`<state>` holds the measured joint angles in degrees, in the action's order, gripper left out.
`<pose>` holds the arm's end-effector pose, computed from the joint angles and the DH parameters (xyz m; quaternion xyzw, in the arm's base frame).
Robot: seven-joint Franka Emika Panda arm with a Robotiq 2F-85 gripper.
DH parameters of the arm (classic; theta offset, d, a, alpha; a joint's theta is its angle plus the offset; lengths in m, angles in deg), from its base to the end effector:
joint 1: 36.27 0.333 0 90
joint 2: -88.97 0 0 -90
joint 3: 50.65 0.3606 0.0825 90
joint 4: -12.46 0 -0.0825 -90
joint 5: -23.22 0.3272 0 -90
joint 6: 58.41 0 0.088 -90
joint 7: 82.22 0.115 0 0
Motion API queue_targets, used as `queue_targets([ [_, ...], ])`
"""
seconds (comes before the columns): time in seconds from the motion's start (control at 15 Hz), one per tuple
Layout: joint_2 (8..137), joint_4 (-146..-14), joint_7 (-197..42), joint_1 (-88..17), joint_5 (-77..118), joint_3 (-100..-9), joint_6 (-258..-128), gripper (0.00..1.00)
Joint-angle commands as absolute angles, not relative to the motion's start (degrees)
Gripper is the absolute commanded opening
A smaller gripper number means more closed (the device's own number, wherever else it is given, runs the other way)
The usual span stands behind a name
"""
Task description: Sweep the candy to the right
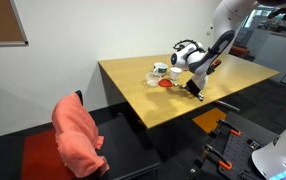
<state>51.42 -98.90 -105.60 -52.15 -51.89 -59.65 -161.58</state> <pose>0.4795 -0.3110 0.2353 0.7059 0.3442 -0.5047 0.3584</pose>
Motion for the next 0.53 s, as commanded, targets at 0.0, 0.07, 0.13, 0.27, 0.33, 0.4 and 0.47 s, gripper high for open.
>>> queue_targets([
  [0.0,56.91,-101.26,-108.28,-51.14,-50.02,-57.24,-161.6,0.12],
  [0.07,58.17,-101.4,-109.38,-51.14,-48.69,-56.3,-161.94,0.12],
  [0.13,59.17,-101.12,-111.21,-51.22,-46.75,-55.37,-162.25,0.12],
  [0.27,60.12,-99.57,-114.02,-50.86,-42.25,-53.85,-161.82,0.12],
  [0.33,60.15,-98.44,-114.98,-50.46,-40.08,-53.23,-161.36,0.12],
  [0.4,59.92,-97.25,-115.34,-49.99,-38.35,-52.93,-160.93,0.12],
  [0.47,59.18,-95.65,-115.37,-49.56,-36.69,-52.76,-160.62,0.12],
])
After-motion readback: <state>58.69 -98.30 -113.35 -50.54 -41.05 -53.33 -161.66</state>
